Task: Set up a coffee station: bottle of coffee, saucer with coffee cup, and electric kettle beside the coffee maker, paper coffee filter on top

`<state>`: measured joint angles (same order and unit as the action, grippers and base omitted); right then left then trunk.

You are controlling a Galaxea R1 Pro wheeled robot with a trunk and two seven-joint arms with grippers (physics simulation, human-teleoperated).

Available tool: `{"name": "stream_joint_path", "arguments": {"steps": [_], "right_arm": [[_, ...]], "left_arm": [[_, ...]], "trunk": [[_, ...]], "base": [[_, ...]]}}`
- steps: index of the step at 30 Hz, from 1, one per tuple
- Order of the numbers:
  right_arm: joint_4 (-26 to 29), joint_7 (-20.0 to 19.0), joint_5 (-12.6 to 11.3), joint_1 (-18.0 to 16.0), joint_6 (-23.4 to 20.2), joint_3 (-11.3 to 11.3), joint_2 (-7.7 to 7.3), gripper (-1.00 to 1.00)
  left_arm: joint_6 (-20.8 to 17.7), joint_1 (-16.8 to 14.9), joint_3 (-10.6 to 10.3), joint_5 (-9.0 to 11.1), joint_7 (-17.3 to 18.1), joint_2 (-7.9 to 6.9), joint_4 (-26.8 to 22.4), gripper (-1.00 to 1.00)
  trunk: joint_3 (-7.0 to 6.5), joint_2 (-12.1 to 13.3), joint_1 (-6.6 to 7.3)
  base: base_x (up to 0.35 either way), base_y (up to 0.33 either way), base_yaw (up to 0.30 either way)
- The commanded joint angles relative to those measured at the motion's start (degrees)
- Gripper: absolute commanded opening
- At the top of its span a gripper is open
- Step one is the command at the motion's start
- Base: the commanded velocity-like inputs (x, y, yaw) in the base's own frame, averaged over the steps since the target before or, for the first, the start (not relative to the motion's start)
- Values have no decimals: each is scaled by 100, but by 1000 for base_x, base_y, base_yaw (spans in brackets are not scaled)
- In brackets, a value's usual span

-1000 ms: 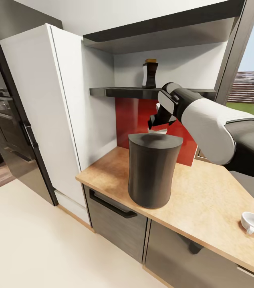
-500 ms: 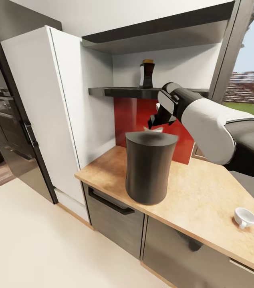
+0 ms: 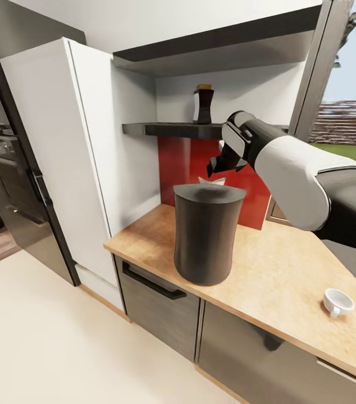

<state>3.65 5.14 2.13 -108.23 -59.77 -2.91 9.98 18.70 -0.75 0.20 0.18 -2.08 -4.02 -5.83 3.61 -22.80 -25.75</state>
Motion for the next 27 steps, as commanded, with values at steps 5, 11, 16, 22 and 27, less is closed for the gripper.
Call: {"name": "stream_joint_path", "arguments": {"steps": [5, 11, 16, 22, 27], "right_arm": [[11, -13, 16, -5, -23, -25, 2, 100], [13, -13, 16, -5, -23, -25, 2, 100], [13, -13, 16, -5, -23, -33, 2, 100], [13, -13, 16, -5, -23, -34, 2, 100], [13, -13, 16, -5, -23, -34, 2, 100]], "left_arm": [[19, -4, -3, 0, -12, -2, 3, 100], [19, -4, -5, 2, -12, -6, 3, 100], [19, -4, -11, 0, -12, -2, 3, 100], [21, -4, -12, 4, -10, -2, 3, 100], [20, -4, -9, 1, -12, -2, 3, 100]], "trunk": [[-11, -12, -4], [-46, -12, -4], [-75, -12, -4], [-110, -12, -4], [-140, -12, -4]], "base": [[0, 0, -155], [-11, 0, -185], [-227, 0, -188], [-331, 0, -188], [-321, 0, -188]]}}
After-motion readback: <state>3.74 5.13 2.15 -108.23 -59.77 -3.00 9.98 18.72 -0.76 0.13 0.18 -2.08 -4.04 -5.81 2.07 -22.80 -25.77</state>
